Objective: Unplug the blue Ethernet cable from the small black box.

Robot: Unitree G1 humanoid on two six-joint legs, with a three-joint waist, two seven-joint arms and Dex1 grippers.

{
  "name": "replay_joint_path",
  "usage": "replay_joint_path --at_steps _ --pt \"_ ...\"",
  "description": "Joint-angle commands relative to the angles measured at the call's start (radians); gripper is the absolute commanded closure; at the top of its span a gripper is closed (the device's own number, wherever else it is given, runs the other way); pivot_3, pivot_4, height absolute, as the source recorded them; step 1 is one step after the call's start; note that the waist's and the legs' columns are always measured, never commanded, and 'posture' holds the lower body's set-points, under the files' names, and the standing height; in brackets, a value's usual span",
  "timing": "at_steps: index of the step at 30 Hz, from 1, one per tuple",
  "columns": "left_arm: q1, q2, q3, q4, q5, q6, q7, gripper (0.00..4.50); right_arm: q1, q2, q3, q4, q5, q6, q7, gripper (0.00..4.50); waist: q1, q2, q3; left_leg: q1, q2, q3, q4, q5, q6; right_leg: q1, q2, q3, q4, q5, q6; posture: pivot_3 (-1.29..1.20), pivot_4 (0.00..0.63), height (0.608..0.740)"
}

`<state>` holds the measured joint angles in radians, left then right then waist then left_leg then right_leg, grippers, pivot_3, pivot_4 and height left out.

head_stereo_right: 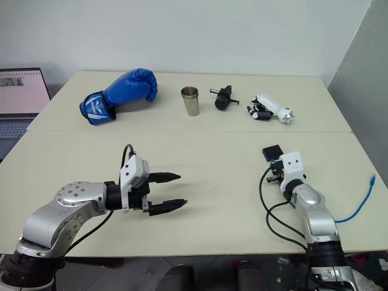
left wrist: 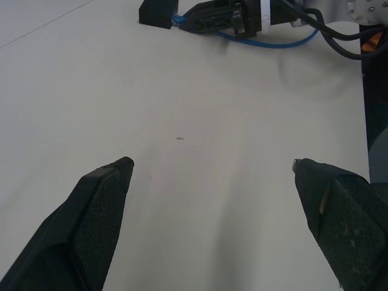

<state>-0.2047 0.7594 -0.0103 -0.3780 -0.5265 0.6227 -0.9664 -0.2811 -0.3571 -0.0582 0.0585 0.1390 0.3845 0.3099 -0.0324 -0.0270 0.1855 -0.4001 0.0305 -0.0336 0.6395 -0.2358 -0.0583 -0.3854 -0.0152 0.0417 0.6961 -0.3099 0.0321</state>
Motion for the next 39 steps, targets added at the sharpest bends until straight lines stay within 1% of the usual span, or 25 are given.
replay_joint_path --at_steps 1,3,5,9,12,16,19,23,33,35,36,39 --pt "-0.019 -0.017 0.046 0.019 -0.046 0.028 0.016 0.00 0.029 -0.095 0.074 -0.142 -0.061 -0.086 0.109 4.31 0.000 0.001 0.000 0.000 0.000 0.000 0.000 0.000 0.000 0.000 0.000 0.000 0.000 0.000 0.000 0.00 0.150 0.740" --pt "-0.026 -0.021 0.055 0.040 -0.064 0.042 0.011 0.00 0.035 -0.152 0.130 -0.192 -0.095 -0.163 0.182 4.31 0.000 0.001 0.001 0.000 0.000 0.000 0.000 0.000 0.000 0.000 0.000 0.000 0.000 0.000 0.000 0.00 0.150 0.740" --pt "-0.043 -0.031 0.071 0.065 -0.103 0.074 0.005 0.00 0.030 -0.210 0.187 -0.221 -0.137 -0.283 0.257 4.31 -0.002 0.001 0.001 0.000 0.000 0.000 0.000 0.000 0.000 -0.001 0.000 0.000 0.000 0.000 0.000 0.00 0.150 0.740" --pt "-0.096 -0.038 0.103 0.131 -0.203 0.177 -0.013 0.00 -0.017 -0.312 0.293 -0.201 -0.229 -0.600 0.388 4.31 -0.003 0.001 0.001 0.000 0.000 0.000 0.001 0.000 0.000 0.000 0.001 -0.001 0.000 0.000 0.001 0.00 0.150 0.740" --pt "-0.131 -0.033 0.123 0.173 -0.286 0.271 -0.040 0.00 -0.096 -0.327 0.345 -0.151 -0.264 -0.770 0.443 4.31 -0.004 0.001 0.001 0.000 0.000 0.000 0.001 0.000 0.000 0.000 0.001 -0.001 0.000 0.000 0.001 0.00 0.150 0.740" --pt "-0.156 -0.032 0.139 0.197 -0.339 0.330 -0.048 0.00 -0.180 -0.293 0.377 -0.091 -0.253 -0.881 0.477 4.31 -0.002 0.001 0.001 0.000 0.000 -0.001 0.002 0.000 0.000 0.000 0.001 -0.001 0.001 0.000 0.000 0.00 0.150 0.740" --pt "-0.167 -0.041 0.147 0.204 -0.360 0.346 -0.040 0.00 -0.227 -0.257 0.395 -0.056 -0.243 -0.926 0.496 4.31 -0.001 0.000 0.001 0.000 0.000 -0.001 0.002 0.000 0.000 0.000 0.001 -0.001 0.001 0.000 0.000 0.00 0.150 0.740" --pt "-0.191 -0.079 0.177 0.215 -0.400 0.368 0.004 0.00 -0.274 -0.215 0.416 -0.032 -0.225 -0.947 0.528 4.31 0.000 0.000 0.001 0.000 0.000 -0.003 0.003 0.000 0.000 0.001 0.000 -0.001 0.001 0.000 0.000 0.00 0.150 0.740" --pt "-0.210 -0.121 0.198 0.227 -0.447 0.402 0.049 0.00 -0.335 -0.176 0.421 0.005 -0.221 -0.980 0.556 4.31 0.000 0.000 0.001 0.000 0.000 -0.007 0.004 0.000 0.000 0.001 0.000 -0.002 0.002 0.000 0.000 0.00 0.150 0.740" --pt "-0.210 -0.127 0.201 0.228 -0.456 0.410 0.053 0.37 -0.336 -0.173 0.423 0.005 -0.226 -0.987 0.559 4.31 0.000 0.001 0.001 0.000 0.000 -0.007 0.004 0.000 0.000 0.001 0.000 -0.002 0.002 0.000 0.000 0.00 0.150 0.740" --pt "-0.211 -0.131 0.205 0.231 -0.467 0.418 0.052 0.42 -0.337 -0.171 0.425 0.004 -0.230 -0.992 0.559 4.31 0.000 0.001 0.001 0.000 0.000 -0.007 0.004 0.000 0.000 0.001 0.000 -0.002 0.002 0.000 0.000 0.00 0.150 0.740" --pt "-0.213 -0.129 0.203 0.235 -0.485 0.436 0.043 1.09 -0.342 -0.169 0.430 0.007 -0.249 -1.016 0.556 4.31 0.000 0.001 0.001 0.000 0.000 -0.008 0.004 0.000 0.000 0.001 -0.001 -0.001 0.002 0.000 0.000 0.00 0.150 0.740"
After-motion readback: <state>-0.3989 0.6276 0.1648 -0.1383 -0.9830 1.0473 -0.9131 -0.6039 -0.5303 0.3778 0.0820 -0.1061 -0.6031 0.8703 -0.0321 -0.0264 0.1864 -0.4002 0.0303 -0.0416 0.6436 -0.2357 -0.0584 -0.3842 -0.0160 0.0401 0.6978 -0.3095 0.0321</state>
